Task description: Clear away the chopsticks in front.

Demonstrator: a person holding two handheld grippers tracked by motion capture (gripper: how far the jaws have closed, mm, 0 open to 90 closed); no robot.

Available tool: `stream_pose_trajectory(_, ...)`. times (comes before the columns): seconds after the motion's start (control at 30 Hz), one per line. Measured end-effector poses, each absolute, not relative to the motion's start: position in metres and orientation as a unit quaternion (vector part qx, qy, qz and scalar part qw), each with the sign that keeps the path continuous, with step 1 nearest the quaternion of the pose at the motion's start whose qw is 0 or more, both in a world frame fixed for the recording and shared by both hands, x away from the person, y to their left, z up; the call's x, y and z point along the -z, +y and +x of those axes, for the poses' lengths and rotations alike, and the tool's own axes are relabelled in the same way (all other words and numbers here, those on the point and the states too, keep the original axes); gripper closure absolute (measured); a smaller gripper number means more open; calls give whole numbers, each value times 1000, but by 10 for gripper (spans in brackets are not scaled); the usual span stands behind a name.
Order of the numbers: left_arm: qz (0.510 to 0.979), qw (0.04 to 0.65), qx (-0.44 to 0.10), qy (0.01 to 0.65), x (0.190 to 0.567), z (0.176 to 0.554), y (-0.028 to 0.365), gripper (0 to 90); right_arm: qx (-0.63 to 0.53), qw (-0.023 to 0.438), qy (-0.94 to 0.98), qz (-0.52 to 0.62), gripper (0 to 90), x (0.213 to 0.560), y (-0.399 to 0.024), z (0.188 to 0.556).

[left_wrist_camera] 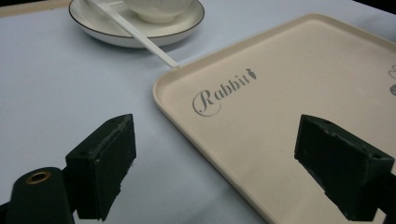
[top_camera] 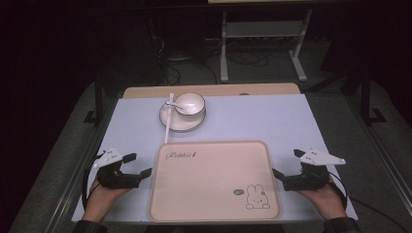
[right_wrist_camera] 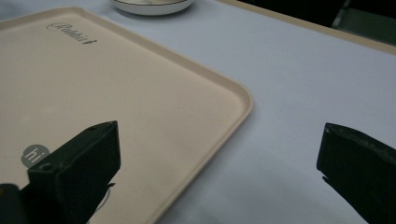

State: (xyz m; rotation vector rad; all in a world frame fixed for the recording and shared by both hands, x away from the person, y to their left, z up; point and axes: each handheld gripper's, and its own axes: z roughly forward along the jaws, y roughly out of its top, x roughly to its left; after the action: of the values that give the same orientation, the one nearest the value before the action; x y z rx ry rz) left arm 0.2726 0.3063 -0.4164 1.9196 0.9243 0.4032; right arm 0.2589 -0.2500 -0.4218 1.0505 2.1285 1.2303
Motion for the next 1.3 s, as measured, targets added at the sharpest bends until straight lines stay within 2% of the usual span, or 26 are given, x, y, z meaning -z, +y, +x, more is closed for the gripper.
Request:
stream_pose_trajectory(0.67, 787, 444, -176, 391, 403, 316, 299, 132, -457, 231, 770, 381, 0, 420, -251, 258)
stream_pose_trajectory(1.3, 792, 421, -183, 401, 390, 384, 278, 137, -457, 230, 771, 379, 0, 421, -250, 259)
